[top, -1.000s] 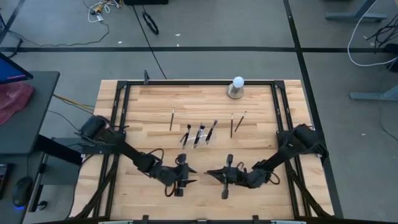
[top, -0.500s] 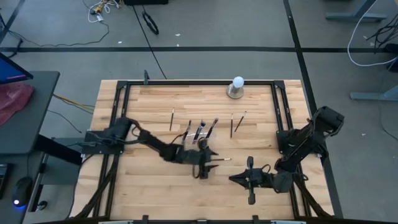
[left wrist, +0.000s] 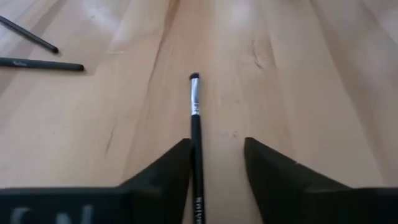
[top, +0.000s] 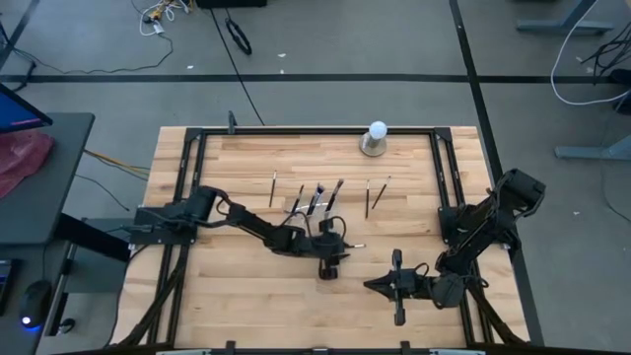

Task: Put items in baskets/containers
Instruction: Put the eyeshadow brush into the transparent organizer

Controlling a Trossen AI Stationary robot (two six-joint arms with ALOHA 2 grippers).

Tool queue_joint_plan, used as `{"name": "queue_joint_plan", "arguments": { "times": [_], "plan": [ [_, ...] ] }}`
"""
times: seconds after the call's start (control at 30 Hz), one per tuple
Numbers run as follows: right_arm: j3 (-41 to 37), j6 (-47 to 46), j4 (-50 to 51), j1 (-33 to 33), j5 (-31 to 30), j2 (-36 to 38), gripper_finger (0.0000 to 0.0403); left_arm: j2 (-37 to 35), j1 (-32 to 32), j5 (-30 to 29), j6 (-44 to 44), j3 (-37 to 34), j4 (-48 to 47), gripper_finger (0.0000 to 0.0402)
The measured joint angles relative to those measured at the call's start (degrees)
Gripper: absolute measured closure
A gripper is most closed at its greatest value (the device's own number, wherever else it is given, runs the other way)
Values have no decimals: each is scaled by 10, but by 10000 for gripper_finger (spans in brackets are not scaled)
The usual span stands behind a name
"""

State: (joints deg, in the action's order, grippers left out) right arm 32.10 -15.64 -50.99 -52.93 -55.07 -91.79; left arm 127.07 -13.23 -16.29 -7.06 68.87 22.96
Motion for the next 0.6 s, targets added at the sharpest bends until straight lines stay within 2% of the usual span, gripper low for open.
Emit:
{"name": "queue_joint_plan", "arguments": {
  "times": [0.23,0.27,0.6],
  "plan": [
    [0,0,-4,-1,0,0,396,-2,2,34,-17,1,-27,376],
    [0,0,-5,-2,0,0,396,-2,2,37,-18,0,-28,384],
    [0,-22,6,-22,6,0,396,-13,-18,31,-28,-3,-36,388]
  ]
}}
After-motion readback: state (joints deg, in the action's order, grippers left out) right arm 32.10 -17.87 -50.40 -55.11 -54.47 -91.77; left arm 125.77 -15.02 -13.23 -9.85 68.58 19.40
